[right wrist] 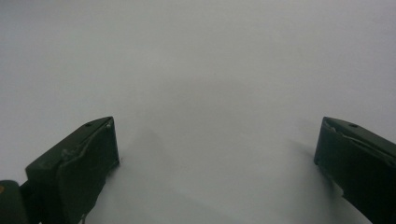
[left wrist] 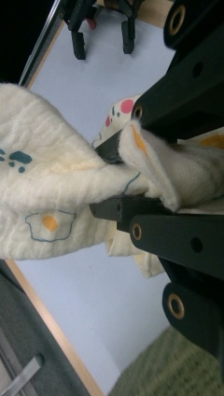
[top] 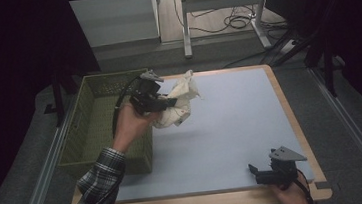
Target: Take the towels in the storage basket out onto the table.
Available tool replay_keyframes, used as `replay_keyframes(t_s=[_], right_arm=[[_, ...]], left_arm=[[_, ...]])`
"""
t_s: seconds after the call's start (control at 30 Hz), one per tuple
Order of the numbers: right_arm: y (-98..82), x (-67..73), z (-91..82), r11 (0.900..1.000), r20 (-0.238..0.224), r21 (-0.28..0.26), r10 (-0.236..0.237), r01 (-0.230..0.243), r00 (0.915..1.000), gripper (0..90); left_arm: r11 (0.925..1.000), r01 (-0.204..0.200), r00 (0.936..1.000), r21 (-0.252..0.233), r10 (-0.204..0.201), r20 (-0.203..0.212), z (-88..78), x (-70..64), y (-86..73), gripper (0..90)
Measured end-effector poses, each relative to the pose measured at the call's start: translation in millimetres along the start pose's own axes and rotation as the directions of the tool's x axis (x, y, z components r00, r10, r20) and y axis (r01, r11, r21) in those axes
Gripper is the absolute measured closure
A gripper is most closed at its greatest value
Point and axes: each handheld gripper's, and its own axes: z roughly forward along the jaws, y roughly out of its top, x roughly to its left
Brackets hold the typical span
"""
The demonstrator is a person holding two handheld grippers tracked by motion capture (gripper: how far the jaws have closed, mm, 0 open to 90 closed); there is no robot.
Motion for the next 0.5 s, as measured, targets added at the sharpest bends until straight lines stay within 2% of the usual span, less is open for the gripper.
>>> replay_keyframes(t_s=[0.03, 0.07, 0.17, 0.23, 0.27, 0.37, 0.5], right_arm=[[0.0, 0.0, 0.0, 1.0, 0.0, 0.0, 0.0, 0.0, 1.0, 0.0], [0.0, 0.0, 0.0, 1.0, 0.0, 0.0, -0.001, 0.001, 1.0, 0.0], [0.0, 0.0, 0.0, 1.0, 0.0, -0.001, -0.001, 0.001, 1.0, 0.0], [0.0, -0.1, 0.0, 1.0, 0.001, -0.001, -0.002, 0.002, 1.0, 0.0], [-0.1, -0.2, 0.0, 1.0, -0.003, -0.002, -0.001, 0.001, 1.0, 0.0], [-0.2, -0.4, -0.2, 1.0, -0.004, 0.0, -0.002, 0.002, 1.0, 0.0], [-0.2, -0.4, -0.3, 1.0, -0.003, 0.0, -0.002, 0.002, 1.0, 0.0]], left_arm=[[1.0, 0.0, 1.0, 0.0, 0.0, 0.0, 0.0, 0.0, 0.0, 75.3], [0.9999, -0.008, 1.0, 0.009, 0.008, 0.005, 11.1, -6.5, -0.5, 75.1], [0.9988, -0.027, 0.9996, 0.041, 0.027, 0.002, 29.6, -18.4, -2.1, 74.6], [0.9987, -0.029, 0.9995, 0.042, 0.028, 0.015, 35.3, -21.7, -2.8, 74.5], [0.9983, -0.033, 0.9991, 0.047, 0.032, 0.027, 46.6, -27.9, -3.7, 74.6], [0.9961, -0.056, 0.9982, 0.069, 0.055, 0.024, 63.0, -37.6, -4.0, 74.4], [0.9953, -0.065, 0.9975, 0.071, 0.063, 0.031, 83.1, -47.9, -4.7, 74.2]])
